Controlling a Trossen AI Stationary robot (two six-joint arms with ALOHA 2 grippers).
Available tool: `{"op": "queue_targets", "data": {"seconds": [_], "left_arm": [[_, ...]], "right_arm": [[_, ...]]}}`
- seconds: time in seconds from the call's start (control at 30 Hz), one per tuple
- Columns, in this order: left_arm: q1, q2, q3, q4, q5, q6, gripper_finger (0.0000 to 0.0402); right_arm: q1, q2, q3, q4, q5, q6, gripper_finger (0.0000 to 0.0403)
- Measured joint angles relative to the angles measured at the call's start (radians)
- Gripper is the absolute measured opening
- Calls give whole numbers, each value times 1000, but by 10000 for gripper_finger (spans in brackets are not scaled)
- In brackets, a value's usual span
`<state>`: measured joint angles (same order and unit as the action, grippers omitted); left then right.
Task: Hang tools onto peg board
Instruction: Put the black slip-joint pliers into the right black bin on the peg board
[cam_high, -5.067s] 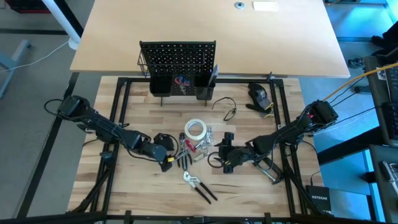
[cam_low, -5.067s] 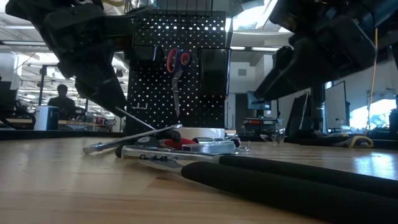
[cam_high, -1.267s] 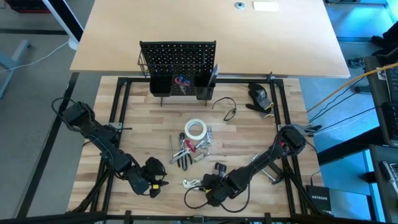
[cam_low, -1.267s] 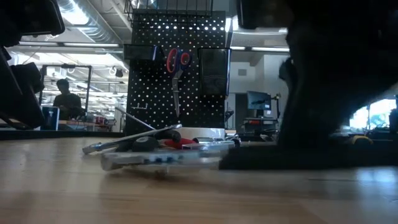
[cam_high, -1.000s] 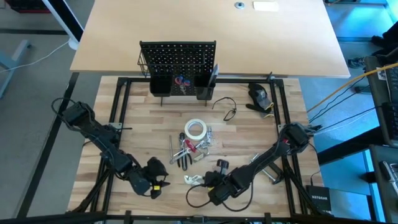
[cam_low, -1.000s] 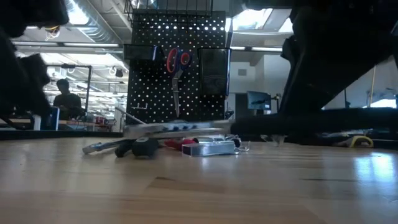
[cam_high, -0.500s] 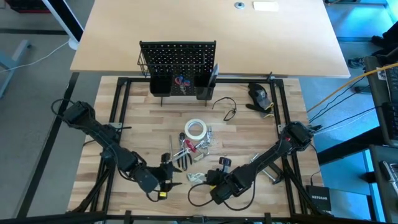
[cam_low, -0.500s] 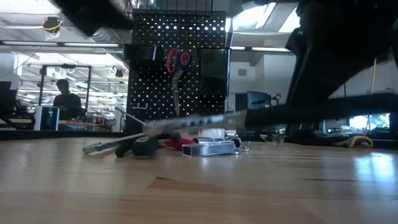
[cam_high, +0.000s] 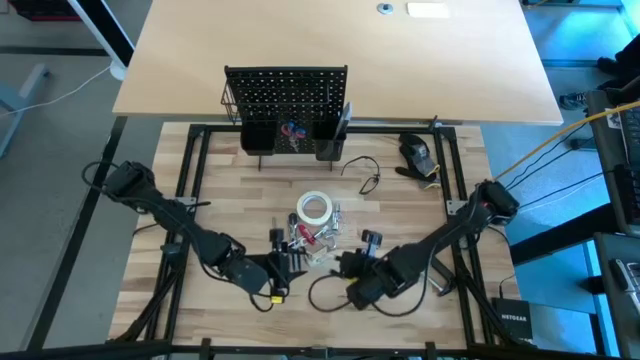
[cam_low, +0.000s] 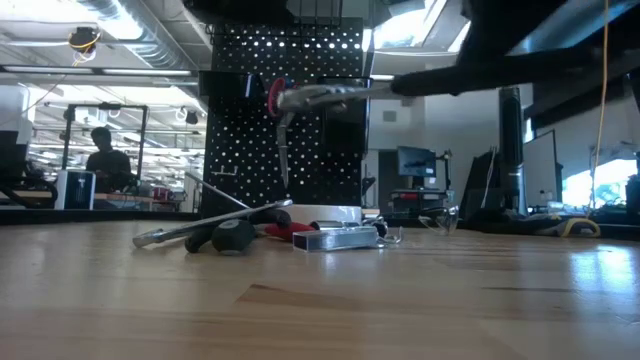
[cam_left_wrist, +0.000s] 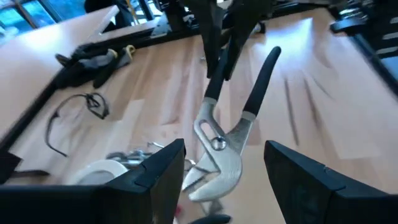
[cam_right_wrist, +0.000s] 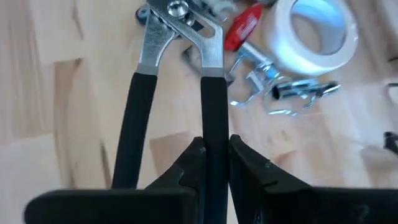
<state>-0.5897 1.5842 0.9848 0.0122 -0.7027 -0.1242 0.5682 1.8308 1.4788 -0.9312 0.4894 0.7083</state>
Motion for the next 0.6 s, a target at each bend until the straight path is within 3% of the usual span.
{"op": "queue_targets", "data": {"seconds": [0.6], "left_arm": [[80,95,0,-12,-120,268,210]], "right_arm": [[-164,-14,0,-11,-14,-246,53]]}}
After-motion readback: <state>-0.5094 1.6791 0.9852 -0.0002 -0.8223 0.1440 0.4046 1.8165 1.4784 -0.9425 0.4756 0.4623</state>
